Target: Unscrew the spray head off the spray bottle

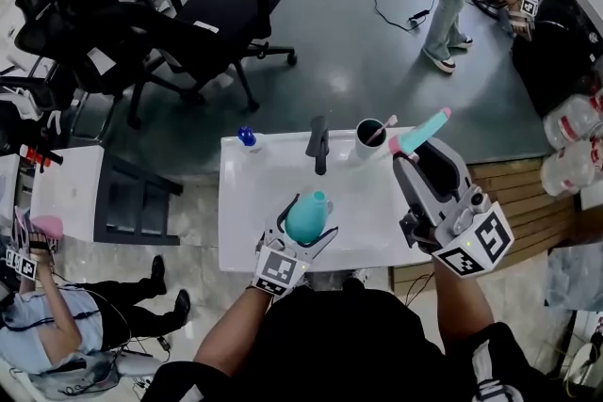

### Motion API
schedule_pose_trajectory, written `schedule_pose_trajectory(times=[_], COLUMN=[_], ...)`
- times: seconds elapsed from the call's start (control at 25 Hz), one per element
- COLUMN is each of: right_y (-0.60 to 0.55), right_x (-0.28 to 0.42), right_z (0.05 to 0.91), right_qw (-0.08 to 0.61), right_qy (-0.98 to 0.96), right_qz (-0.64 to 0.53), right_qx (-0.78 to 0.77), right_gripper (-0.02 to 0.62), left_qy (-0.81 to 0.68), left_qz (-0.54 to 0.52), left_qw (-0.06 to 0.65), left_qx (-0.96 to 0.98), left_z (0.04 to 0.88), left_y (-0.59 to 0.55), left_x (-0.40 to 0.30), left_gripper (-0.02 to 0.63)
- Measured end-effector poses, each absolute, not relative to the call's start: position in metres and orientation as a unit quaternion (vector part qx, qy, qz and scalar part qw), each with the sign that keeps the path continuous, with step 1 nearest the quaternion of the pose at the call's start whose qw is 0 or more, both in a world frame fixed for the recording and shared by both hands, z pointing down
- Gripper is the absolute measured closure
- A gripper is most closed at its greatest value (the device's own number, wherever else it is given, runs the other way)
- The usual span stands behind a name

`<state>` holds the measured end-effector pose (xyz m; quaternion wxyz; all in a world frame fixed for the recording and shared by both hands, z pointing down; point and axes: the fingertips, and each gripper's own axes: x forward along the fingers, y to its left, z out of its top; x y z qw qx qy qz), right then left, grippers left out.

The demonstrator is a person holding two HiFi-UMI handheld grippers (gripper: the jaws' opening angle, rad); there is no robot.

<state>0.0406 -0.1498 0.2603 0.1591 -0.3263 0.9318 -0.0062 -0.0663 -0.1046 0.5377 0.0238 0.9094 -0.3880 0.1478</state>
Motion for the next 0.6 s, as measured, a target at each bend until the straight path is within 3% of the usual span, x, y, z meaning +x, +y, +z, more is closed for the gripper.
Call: schedule_pose_trajectory(times=[0.6], right_y=[-0.145], right_x=[0.013], right_z=[0.356], right_qw=[0.018], right_qy=[0.943], right_qz=[0.029], right_qx=[-0.332], right_gripper=[0.456], left_qy=[-0.432], left_qz=[0.091], left_qw=[-0.036], left_qx=[0.897], left_z=[0.459], left_y=[-0.128], left_x=[-0.087], left_gripper=[0.149])
